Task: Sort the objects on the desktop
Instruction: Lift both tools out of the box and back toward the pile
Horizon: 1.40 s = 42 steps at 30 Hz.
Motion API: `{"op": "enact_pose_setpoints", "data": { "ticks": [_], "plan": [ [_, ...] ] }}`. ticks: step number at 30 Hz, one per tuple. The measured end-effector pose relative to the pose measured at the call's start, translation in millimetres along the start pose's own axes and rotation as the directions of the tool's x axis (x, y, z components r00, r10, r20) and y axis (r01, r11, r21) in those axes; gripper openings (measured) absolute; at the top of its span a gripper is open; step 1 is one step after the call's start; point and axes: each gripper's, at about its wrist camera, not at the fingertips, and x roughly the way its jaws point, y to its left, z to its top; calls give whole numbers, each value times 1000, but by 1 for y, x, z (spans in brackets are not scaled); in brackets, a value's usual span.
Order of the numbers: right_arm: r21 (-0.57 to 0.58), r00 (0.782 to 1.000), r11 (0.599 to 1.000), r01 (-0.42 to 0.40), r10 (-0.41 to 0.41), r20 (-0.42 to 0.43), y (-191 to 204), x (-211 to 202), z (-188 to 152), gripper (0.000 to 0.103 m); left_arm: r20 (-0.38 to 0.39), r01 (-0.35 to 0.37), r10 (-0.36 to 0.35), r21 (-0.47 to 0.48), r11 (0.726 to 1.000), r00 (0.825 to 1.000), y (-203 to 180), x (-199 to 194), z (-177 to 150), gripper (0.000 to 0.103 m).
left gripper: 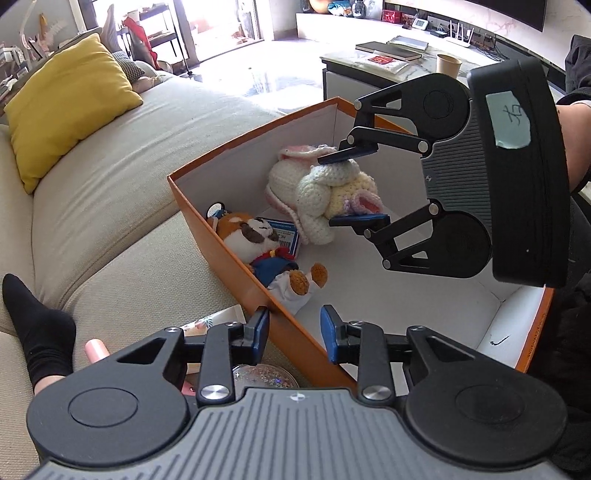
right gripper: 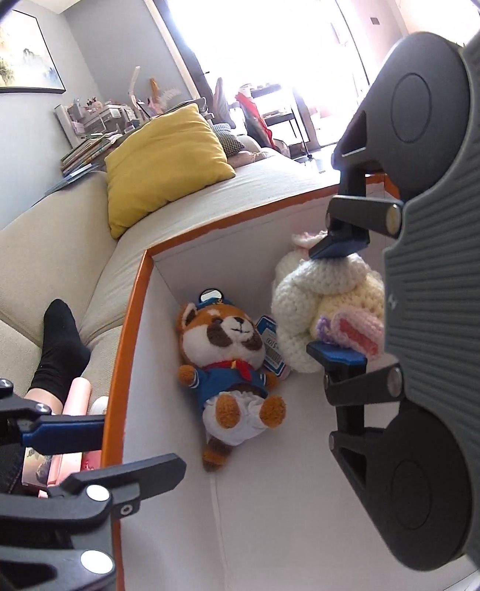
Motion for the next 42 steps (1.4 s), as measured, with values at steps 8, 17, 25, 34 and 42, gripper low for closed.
{"op": "enact_pose_setpoints", "data": {
  "ticks": [8, 17, 25, 34, 42],
  "plan": [
    [-100, 996, 991, 85, -85, 4, 6, -22, -1, 50, 0, -1, 1, -4, 1000, 1000, 0, -1, 0, 35],
    [-123, 997, 992, 36, -28, 70, 15, -11, 8, 50, -6, -6, 6, -7, 1000, 1000, -1, 1, 2, 35],
    [-96, 993, 992, -87, 94, 69, 30, 4, 8, 49, -19, -10, 10, 10, 1000, 1000, 0, 3, 5, 33],
    [-128, 995, 990, -67, 75, 59, 38, 3, 8, 60, 8, -6, 6, -26, 1000, 1000, 3, -1, 3, 33],
    [-95, 997, 994, -52, 58, 60, 32, -9, 5, 70, 79, -20, 26, -83, 996, 997, 12, -35, -1, 33]
  ]
}}
